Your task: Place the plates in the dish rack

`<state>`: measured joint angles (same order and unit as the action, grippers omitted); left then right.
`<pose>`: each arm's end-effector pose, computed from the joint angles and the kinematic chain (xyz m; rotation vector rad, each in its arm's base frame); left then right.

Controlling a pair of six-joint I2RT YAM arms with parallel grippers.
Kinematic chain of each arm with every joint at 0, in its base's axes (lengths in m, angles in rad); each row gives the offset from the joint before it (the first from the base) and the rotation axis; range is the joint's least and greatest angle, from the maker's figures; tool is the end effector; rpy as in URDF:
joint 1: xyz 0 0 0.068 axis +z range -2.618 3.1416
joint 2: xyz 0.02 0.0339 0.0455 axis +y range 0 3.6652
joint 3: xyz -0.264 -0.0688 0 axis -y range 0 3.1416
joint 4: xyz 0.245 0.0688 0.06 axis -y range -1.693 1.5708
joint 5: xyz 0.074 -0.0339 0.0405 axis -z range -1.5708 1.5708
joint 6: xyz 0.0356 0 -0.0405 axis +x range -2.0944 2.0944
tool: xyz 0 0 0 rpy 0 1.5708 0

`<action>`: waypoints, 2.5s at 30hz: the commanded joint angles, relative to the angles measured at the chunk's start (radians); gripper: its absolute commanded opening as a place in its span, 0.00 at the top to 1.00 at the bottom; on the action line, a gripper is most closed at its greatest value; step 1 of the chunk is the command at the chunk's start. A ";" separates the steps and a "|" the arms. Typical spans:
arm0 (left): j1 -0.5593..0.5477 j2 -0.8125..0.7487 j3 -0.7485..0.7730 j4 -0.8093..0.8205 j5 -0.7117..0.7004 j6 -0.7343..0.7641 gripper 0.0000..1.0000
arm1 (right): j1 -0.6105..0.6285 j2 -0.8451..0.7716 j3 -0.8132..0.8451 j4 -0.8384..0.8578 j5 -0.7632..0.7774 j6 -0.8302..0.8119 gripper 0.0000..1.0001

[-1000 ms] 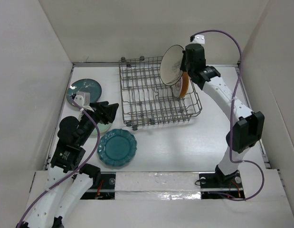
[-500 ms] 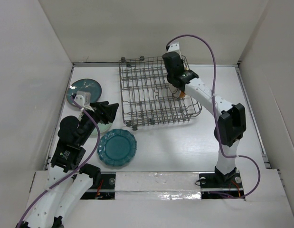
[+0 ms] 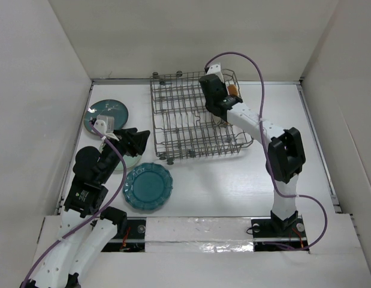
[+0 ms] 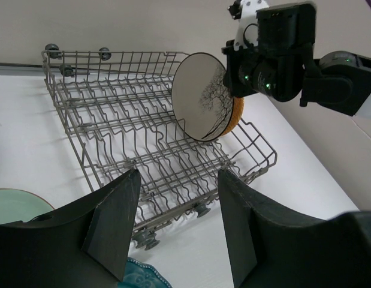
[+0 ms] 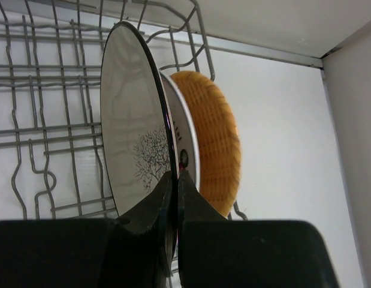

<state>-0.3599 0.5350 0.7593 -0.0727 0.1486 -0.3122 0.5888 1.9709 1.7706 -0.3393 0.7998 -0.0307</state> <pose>0.1164 -0.0494 0.3776 0.1600 1.4449 -0.6579 0.3964 0.2340 0.3159 -0.1467 1.9618 -0.4787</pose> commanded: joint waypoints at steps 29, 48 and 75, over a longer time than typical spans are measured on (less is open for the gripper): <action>-0.005 0.010 -0.008 0.036 -0.012 0.005 0.52 | 0.253 -0.702 -0.685 0.235 -0.531 0.501 1.00; -0.005 -0.007 -0.014 0.042 -0.018 0.001 0.64 | 0.572 -0.106 -1.084 1.100 -0.755 1.221 0.33; -0.005 -0.067 0.006 0.019 -0.174 0.027 0.63 | 0.625 -0.900 -0.926 0.300 -0.515 0.772 1.00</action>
<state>-0.3599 0.4973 0.7586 -0.0811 0.0452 -0.3004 1.2247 1.1843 0.6670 0.0216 0.1909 0.9043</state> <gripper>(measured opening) 0.371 0.131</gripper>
